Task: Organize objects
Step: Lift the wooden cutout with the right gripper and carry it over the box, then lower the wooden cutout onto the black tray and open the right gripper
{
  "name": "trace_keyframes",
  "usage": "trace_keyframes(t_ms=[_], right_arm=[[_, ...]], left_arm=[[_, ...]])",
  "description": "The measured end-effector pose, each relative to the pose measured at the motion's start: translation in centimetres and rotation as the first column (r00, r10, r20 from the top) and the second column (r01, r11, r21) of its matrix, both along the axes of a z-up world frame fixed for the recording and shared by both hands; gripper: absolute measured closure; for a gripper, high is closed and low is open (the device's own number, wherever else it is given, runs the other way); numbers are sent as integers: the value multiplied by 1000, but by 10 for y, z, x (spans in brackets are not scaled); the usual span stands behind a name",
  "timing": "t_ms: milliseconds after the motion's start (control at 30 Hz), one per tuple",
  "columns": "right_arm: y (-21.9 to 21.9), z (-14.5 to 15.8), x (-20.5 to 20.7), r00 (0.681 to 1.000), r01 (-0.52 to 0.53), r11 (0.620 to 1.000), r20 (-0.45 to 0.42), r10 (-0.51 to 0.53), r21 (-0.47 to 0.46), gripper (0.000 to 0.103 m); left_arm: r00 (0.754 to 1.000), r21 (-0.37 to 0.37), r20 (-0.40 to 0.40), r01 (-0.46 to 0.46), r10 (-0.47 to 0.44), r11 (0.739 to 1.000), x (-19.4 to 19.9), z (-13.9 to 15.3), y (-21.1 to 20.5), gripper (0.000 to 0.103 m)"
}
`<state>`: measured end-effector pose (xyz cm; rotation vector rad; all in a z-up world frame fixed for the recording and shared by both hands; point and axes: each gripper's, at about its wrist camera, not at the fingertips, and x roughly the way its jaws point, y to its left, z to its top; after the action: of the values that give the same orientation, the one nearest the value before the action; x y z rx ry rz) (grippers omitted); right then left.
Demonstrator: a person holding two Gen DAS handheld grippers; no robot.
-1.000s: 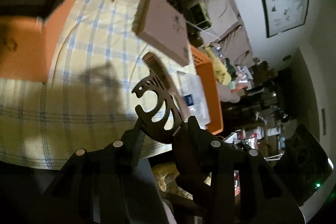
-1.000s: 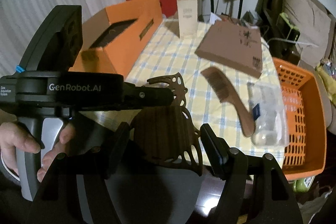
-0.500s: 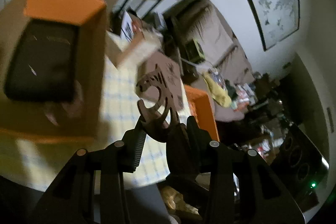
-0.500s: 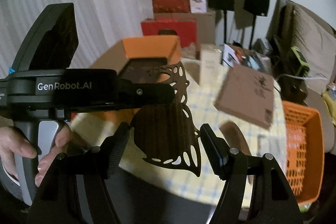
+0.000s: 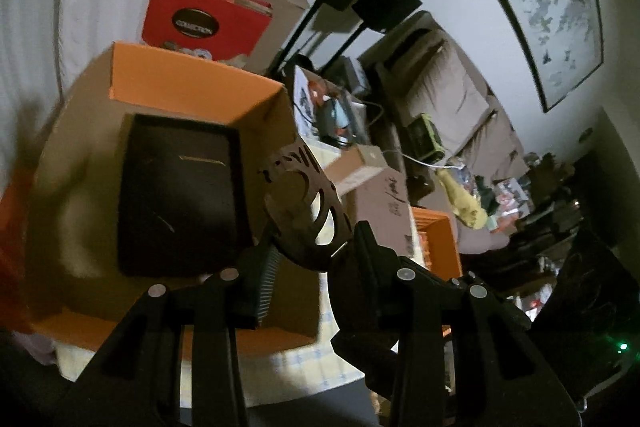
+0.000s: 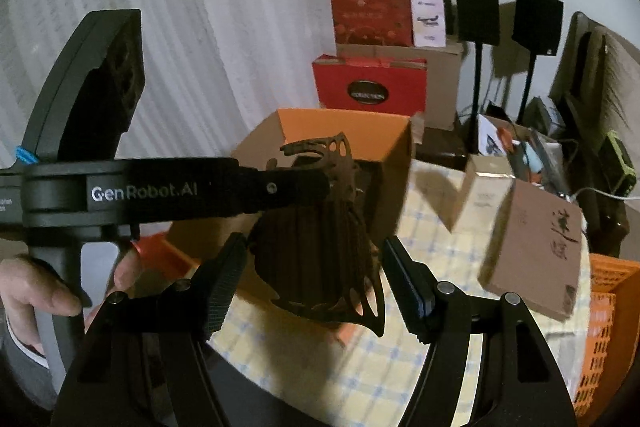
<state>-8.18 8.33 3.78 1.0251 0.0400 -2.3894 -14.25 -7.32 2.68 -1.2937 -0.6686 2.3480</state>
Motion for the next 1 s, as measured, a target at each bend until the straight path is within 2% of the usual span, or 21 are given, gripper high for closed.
trace_keyframes(t_ms=[267,600,1000], right_arm=[[-33,-18,-42,997,-8,1000,72,10,-28,32],[-72,-64,-93,983,10,1000,184,-8,-9,32],[-99,-107,-125,963,34,994,264,-61,106,32]], left_arm=[[999,-77,41,-9,12,997,-33,-14,-28,72],[989,-145,148,-10,32,989,-82,-66,-58,72],[972,-176,231,5,36,984,-104,-108,-68,72]])
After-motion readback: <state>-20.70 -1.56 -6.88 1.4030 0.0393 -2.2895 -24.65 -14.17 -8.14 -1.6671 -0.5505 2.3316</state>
